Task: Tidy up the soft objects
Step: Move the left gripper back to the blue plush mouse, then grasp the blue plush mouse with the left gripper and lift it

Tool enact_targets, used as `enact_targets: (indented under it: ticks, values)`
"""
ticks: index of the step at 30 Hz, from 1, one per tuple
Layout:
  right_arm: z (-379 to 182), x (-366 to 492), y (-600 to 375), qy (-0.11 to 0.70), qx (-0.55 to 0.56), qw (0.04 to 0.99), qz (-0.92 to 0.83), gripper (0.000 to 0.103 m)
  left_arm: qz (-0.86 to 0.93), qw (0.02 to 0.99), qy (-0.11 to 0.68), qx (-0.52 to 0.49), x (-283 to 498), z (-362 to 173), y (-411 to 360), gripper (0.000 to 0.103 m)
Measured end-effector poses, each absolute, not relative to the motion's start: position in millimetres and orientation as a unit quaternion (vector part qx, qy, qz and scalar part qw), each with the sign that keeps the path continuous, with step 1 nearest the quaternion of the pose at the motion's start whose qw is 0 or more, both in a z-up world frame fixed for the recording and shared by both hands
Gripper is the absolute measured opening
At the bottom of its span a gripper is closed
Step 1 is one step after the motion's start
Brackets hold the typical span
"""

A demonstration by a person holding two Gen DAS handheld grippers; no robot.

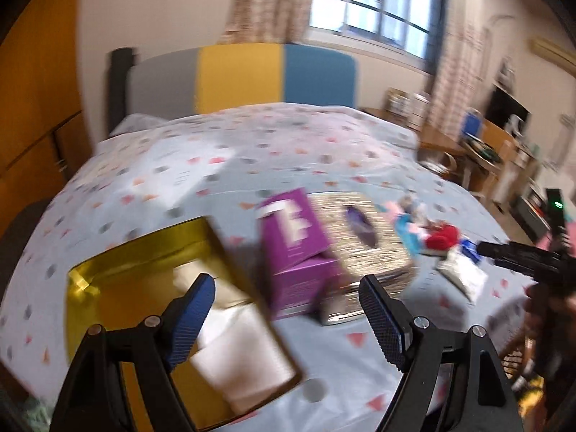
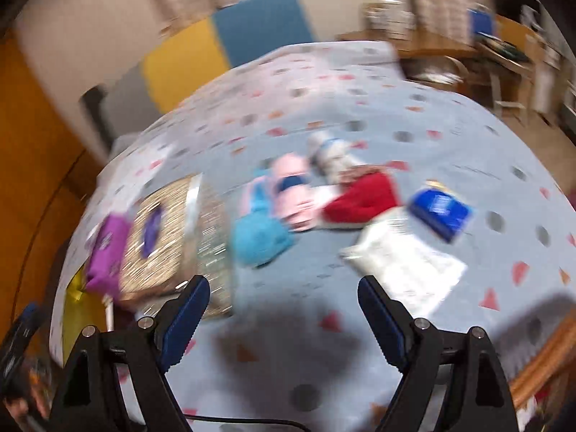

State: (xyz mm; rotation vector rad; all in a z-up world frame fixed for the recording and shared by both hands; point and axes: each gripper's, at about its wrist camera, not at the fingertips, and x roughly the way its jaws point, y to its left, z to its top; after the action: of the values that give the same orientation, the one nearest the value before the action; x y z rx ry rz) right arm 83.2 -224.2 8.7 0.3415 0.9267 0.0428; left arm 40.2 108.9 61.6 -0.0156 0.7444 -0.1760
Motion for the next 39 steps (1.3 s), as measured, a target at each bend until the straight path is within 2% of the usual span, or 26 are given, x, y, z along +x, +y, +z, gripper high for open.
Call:
enact_targets:
  ticks: [4,7,10,12,14,18,28,29,30,31,35,39]
  values:
    - [5,87,-260,0.435,0.203,0.877,-0.024,0.086,-0.163,0.917,0.362,0.038,60,74,51,0.081]
    - [3,83,-275,0.426,0.223,0.877,-0.027,0.086,-0.209,0.899,0.380,0.058,82,77,4,0.076]
    - [4,77,-283,0.420,0.223,0.879,-0.030,0.086,-0.237,0.879,0.403,0.093,107,70,-41,0.068]
    - [5,74,-291,0.415,0.229,0.880,-0.032,0.086,-0.253,0.863,0.419,0.125,123,61,-74,0.056]
    - [8,70,-299,0.409,0.241,0.880,-0.032,0.086,-0.260,0.848,0.435,0.154,136,50,-100,0.049]
    - [12,66,-313,0.397,0.255,0.881,-0.029,0.086,-0.253,0.814,0.486,0.191,172,15,-146,0.046]
    - [10,72,-326,0.390,0.279,0.877,-0.006,0.086,-0.184,0.765,0.549,0.280,207,-56,-176,0.048]
    - [9,72,-326,0.391,0.281,0.877,-0.005,0.086,-0.178,0.764,0.545,0.295,207,-60,-179,0.046]
    - [8,73,-326,0.390,0.285,0.876,-0.002,0.086,-0.174,0.766,0.539,0.304,207,-62,-181,0.033]
    - [7,74,-326,0.390,0.288,0.874,0.001,0.086,-0.171,0.769,0.531,0.313,206,-62,-182,0.030]
    - [3,74,-328,0.392,0.292,0.872,-0.002,0.086,-0.192,0.782,0.509,0.303,197,-56,-183,0.024]
    - [1,71,-334,0.391,0.297,0.871,-0.009,0.086,-0.266,0.792,0.503,0.222,168,-37,-169,0.023]
